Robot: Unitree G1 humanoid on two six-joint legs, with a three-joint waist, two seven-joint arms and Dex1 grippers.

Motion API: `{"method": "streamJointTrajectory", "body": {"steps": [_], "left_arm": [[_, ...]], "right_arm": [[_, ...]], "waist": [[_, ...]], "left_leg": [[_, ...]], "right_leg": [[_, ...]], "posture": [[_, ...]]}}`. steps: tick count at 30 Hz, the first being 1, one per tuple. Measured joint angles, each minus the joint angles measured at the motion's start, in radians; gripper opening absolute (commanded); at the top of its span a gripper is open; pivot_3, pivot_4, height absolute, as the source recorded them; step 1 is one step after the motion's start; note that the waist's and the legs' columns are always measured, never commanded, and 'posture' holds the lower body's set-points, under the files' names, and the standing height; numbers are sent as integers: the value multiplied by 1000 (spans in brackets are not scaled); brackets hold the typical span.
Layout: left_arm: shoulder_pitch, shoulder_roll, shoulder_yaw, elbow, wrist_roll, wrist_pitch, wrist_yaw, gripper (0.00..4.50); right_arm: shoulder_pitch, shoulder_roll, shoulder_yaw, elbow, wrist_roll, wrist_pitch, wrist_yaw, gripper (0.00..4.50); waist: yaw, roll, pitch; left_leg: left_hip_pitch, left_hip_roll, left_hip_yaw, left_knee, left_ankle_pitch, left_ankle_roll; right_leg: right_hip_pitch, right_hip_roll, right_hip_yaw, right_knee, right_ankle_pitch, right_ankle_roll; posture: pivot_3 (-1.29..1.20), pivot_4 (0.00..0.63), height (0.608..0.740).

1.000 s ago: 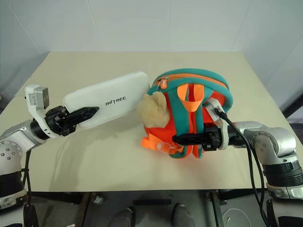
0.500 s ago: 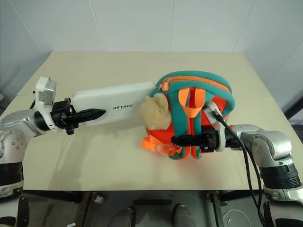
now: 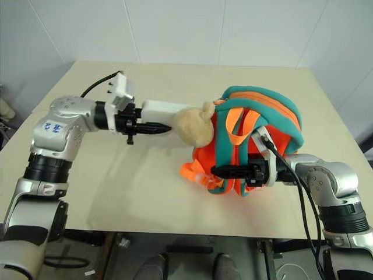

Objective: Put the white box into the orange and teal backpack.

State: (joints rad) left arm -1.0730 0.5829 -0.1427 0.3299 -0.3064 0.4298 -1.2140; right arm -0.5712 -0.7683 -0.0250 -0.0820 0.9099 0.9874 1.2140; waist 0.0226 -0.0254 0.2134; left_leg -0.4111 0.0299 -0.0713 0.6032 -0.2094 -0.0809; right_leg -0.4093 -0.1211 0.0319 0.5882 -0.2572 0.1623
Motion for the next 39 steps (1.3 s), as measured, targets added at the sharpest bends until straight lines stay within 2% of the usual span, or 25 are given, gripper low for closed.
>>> {"method": "streamJointTrajectory", "body": {"steps": [7,13,21,29,35,39], "left_arm": [[-87,-83,-32,122,87,-47,-8,1238],[-93,-93,-21,151,96,-75,-33,1238],[20,-9,115,147,-15,-43,-124,1238],[120,106,261,8,-208,169,-195,1238],[169,100,269,-107,-241,212,-185,1238],[158,72,211,-89,-199,133,-182,1238]], "right_arm": [[11,0,-12,-7,0,0,-2,10],[35,0,-23,-36,2,2,-6,10],[40,1,-22,-68,10,17,-10,10],[44,-8,-23,-74,23,39,-1,10],[44,-10,-22,-74,23,44,1,10],[45,-11,-23,-74,24,50,1,10]], "waist": [[2,0,0],[0,0,0],[-23,0,0],[-45,1,0],[-46,1,0],[-46,1,0]], "left_leg": [[-2,0,0,5,-1,0],[-2,0,0,7,-2,1],[-4,1,0,7,-3,1],[-8,2,-1,7,-4,1],[-8,2,-1,9,-4,1],[-8,2,-1,9,-4,1]], "right_leg": [[1,0,0,0,0,1],[1,0,0,0,1,1],[-2,1,0,2,0,1],[-6,3,1,3,0,1],[-5,3,1,4,0,1],[-5,3,1,4,0,1]], "posture": [[0,150,740],[0,150,740],[0,150,740],[0,150,740],[0,150,740],[0,150,740]]}}
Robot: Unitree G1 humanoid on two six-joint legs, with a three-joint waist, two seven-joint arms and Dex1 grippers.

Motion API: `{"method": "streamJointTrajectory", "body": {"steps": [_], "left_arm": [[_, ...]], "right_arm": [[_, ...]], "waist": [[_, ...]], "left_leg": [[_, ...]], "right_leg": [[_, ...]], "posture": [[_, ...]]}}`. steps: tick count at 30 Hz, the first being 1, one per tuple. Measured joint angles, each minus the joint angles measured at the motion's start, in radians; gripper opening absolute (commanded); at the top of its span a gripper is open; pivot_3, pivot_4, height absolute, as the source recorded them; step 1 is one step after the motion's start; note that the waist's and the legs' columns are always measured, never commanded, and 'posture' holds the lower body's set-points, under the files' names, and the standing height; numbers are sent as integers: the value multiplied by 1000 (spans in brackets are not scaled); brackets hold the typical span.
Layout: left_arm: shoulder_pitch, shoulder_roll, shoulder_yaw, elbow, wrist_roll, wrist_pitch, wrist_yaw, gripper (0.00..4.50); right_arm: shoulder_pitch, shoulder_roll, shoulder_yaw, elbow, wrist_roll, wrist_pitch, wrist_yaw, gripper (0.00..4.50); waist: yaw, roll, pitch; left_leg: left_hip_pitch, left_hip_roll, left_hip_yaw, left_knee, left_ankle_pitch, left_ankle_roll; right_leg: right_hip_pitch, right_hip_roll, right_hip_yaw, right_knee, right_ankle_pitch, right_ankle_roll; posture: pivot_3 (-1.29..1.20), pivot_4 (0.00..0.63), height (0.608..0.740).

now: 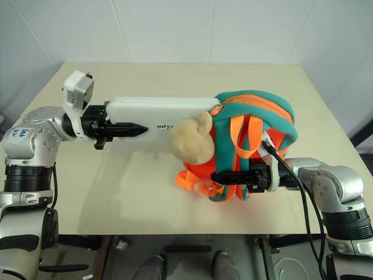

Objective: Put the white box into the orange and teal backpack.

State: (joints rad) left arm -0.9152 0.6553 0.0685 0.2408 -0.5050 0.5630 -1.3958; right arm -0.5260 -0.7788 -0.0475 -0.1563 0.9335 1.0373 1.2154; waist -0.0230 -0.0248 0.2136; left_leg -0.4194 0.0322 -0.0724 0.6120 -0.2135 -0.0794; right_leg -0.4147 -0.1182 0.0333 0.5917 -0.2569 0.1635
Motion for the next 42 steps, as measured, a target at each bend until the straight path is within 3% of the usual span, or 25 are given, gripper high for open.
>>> {"method": "streamJointTrajectory", "body": {"steps": [8,14,26,31,36,42], "left_arm": [[-105,-81,-125,176,163,-234,29,1238],[-253,-160,-244,234,285,-212,98,1238],[-327,-324,-381,280,393,-209,109,1238],[-315,-365,-373,282,395,-180,165,2823],[-275,-329,-315,219,347,-99,161,4267],[-224,-226,-206,137,249,-75,103,4390]], "right_arm": [[8,-5,-4,-17,13,11,0,10],[28,-7,-20,-36,22,11,-5,10],[52,-3,-29,-53,36,9,-41,10],[57,4,-46,-58,40,7,-67,10],[68,5,-48,-73,42,6,-78,10],[74,9,-49,-74,43,-4,-86,10]], "waist": [[-2,0,0],[5,0,0],[7,0,0],[15,0,0],[14,0,0],[15,0,0]], "left_leg": [[0,0,0,0,0,0],[0,0,0,2,0,0],[-1,0,0,1,0,1],[-1,0,0,1,0,1],[0,0,0,1,0,1],[0,0,0,1,0,1]], "right_leg": [[0,0,0,0,0,0],[1,0,1,0,1,1],[0,1,1,-1,0,1],[0,1,1,-1,1,1],[0,1,1,0,1,1],[0,1,1,0,1,1]], "posture": [[0,150,740],[0,150,740],[0,150,740],[0,150,740],[0,150,740],[0,150,740]]}}
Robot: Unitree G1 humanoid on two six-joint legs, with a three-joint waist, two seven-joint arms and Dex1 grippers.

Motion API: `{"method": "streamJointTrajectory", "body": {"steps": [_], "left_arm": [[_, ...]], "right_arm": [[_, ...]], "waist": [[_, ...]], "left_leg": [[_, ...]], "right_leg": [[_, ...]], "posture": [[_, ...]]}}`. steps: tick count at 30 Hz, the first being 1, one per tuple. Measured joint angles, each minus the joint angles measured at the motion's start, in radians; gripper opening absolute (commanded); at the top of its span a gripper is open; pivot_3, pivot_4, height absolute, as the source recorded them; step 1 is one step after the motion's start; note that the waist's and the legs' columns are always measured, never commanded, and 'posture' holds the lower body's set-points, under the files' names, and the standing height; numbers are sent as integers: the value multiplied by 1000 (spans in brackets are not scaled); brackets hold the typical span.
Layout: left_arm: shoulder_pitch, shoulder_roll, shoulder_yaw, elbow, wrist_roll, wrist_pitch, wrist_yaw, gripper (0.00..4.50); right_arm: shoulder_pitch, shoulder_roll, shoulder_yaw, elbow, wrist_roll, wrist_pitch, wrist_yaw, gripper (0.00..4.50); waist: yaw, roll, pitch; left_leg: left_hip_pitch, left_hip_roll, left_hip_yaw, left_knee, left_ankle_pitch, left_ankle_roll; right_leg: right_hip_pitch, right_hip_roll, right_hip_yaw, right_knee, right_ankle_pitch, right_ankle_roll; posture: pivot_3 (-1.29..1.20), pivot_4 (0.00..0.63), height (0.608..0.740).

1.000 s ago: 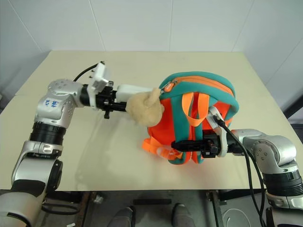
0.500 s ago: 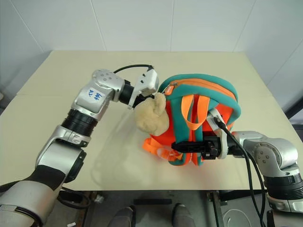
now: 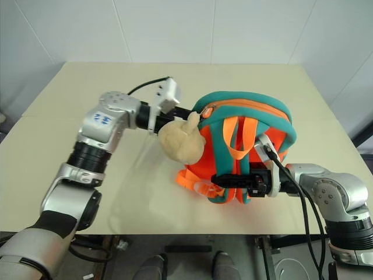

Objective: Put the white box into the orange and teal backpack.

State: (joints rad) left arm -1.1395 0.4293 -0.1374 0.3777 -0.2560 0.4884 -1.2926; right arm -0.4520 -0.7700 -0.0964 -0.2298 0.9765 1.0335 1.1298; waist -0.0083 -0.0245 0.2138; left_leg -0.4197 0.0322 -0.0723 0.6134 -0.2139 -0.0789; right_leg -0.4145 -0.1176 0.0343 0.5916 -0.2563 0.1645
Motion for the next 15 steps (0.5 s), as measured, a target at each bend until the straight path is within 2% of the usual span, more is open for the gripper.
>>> {"method": "streamJointTrajectory", "body": {"steps": [8,13,15], "left_arm": [[105,163,91,-55,-59,-62,-84,4390],[212,242,166,-290,-216,56,-120,4390],[234,239,177,-363,-259,104,-93,4390]], "right_arm": [[-5,4,6,17,-5,-10,5,10],[-21,9,16,37,-14,-13,14,10],[-23,10,19,41,-16,-14,16,10]], "waist": [[-2,0,0],[2,0,0],[2,0,0]], "left_leg": [[0,0,0,0,0,0],[0,0,0,0,0,0],[1,0,0,0,0,0]], "right_leg": [[0,0,0,0,0,0],[0,0,0,1,0,0],[0,0,0,1,0,0]], "posture": [[0,150,740],[0,150,740],[0,150,740]]}}
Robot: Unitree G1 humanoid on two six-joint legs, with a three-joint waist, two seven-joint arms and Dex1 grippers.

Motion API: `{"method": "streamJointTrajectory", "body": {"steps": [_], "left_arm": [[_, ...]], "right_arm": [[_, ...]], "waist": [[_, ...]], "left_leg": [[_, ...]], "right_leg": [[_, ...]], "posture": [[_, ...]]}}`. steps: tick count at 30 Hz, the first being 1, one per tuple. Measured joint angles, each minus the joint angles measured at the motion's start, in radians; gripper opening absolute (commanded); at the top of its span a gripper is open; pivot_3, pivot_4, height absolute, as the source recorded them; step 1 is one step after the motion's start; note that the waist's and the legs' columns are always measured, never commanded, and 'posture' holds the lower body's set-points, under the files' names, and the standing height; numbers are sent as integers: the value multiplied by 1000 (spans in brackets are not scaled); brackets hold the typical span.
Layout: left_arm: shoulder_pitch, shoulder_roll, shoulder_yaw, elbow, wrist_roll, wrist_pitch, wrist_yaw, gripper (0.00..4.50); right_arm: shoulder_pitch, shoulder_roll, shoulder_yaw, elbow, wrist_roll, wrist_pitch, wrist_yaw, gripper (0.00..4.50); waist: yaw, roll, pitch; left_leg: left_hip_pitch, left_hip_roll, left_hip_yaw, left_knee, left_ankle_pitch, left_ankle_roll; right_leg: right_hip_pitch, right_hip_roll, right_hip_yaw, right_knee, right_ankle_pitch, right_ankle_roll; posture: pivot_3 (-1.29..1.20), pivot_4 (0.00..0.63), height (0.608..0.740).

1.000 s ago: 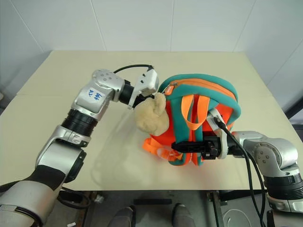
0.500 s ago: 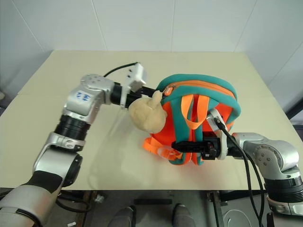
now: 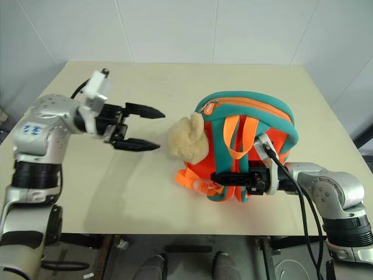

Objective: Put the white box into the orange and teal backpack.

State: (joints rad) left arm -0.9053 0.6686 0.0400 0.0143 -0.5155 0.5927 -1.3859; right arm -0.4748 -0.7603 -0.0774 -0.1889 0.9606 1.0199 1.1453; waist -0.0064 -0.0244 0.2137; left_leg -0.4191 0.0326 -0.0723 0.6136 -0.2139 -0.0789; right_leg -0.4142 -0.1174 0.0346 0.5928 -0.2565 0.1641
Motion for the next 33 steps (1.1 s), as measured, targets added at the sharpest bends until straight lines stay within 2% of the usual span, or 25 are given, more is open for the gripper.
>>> {"method": "streamJointTrajectory", "body": {"steps": [4,10,13,15,18,21,24,29,33], "left_arm": [[14,-38,-13,-70,-31,22,50,4390],[9,-156,-85,-47,-26,-5,109,4390],[1,-181,-104,-25,7,-49,130,3859],[-7,-181,-116,-2,31,-77,144,3192],[-7,-156,-141,8,88,-138,151,2312],[-9,-145,-129,21,85,-153,149,1575],[-50,-85,-121,69,75,-149,111,1036],[-168,24,-90,221,91,-193,42,1036],[-215,100,-105,393,171,-323,-27,1036]], "right_arm": [[-15,11,16,1,-9,-5,2,10],[-24,18,30,8,-18,-12,10,10],[-24,18,30,12,-19,-12,10,10],[-24,18,30,12,-19,-12,9,10],[-21,18,30,12,-19,-13,5,10],[-19,21,30,12,-19,-15,-3,10],[-18,25,29,12,-19,-17,-8,10],[-18,25,29,13,-20,-21,-10,10],[-10,30,27,5,-18,-27,-23,10]], "waist": [[2,0,0],[0,0,0],[-4,0,0],[-4,0,0],[-3,0,0],[-2,0,0],[-5,0,0],[-9,0,0],[-18,0,0]], "left_leg": [[1,0,0,0,1,0],[2,0,0,1,2,0],[3,0,0,1,2,0],[3,0,0,1,2,0],[3,0,0,1,2,0],[3,0,0,1,2,0],[3,0,0,1,2,0],[3,0,0,0,2,0],[3,0,0,-1,2,0]], "right_leg": [[1,0,0,0,1,0],[2,1,1,0,1,-1],[2,1,1,0,1,-1],[2,1,1,0,1,-1],[2,1,1,0,1,-1],[2,1,1,0,1,-1],[1,1,1,0,1,-1],[2,1,1,-1,1,-1],[1,1,1,-1,1,-1]], "posture": [[0,150,740],[0,150,740],[0,150,740],[0,150,740],[0,150,740],[0,150,740],[0,150,740],[0,150,740],[0,150,740]]}}
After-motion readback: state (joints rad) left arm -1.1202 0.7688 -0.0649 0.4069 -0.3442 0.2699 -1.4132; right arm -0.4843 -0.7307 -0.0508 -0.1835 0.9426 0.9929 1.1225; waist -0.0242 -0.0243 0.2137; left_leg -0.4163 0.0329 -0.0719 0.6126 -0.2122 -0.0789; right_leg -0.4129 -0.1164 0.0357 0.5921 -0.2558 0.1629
